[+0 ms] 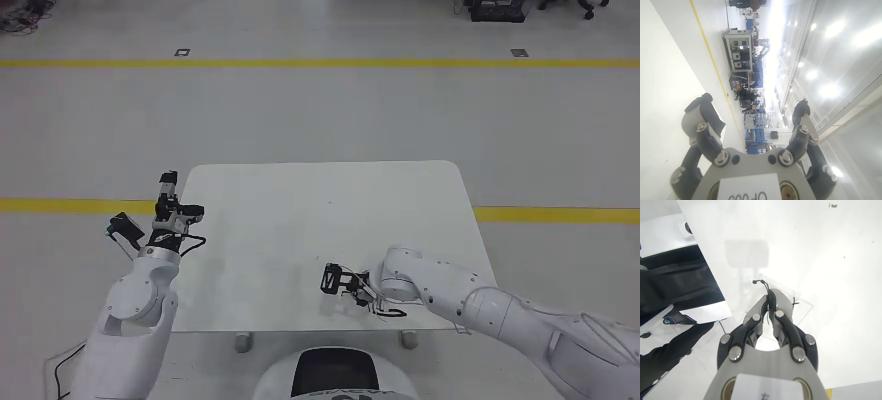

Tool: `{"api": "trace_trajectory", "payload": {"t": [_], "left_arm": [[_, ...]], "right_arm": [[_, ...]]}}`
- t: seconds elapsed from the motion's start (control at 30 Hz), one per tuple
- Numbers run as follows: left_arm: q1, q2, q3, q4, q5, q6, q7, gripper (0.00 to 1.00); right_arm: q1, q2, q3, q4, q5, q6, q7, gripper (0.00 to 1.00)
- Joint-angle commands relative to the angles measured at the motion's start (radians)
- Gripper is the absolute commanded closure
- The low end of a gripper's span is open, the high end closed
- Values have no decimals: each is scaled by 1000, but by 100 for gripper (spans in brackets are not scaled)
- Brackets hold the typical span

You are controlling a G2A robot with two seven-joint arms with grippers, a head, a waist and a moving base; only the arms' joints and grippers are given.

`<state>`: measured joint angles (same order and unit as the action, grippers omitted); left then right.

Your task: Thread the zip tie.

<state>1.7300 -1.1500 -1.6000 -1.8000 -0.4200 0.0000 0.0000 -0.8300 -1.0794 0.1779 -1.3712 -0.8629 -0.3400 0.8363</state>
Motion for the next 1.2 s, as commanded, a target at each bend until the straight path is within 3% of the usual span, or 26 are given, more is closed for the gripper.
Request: {"api": "trace_trajectory", "payload": {"t": [0.0,0.13,0.87,1.17], "left_arm": [[0,0,0,0,0,0,0,0],[0,0,0,0,0,0,0,0],[0,0,0,0,0,0,0,0],[0,0,0,0,0,0,0,0]], "right_arm": [[3,-1,-4,3,2,0,-2,91],[5,-3,-8,6,4,0,-3,87],[2,-12,-8,36,-6,0,10,91],[-1,-22,-8,50,-20,0,-5,88]]}}
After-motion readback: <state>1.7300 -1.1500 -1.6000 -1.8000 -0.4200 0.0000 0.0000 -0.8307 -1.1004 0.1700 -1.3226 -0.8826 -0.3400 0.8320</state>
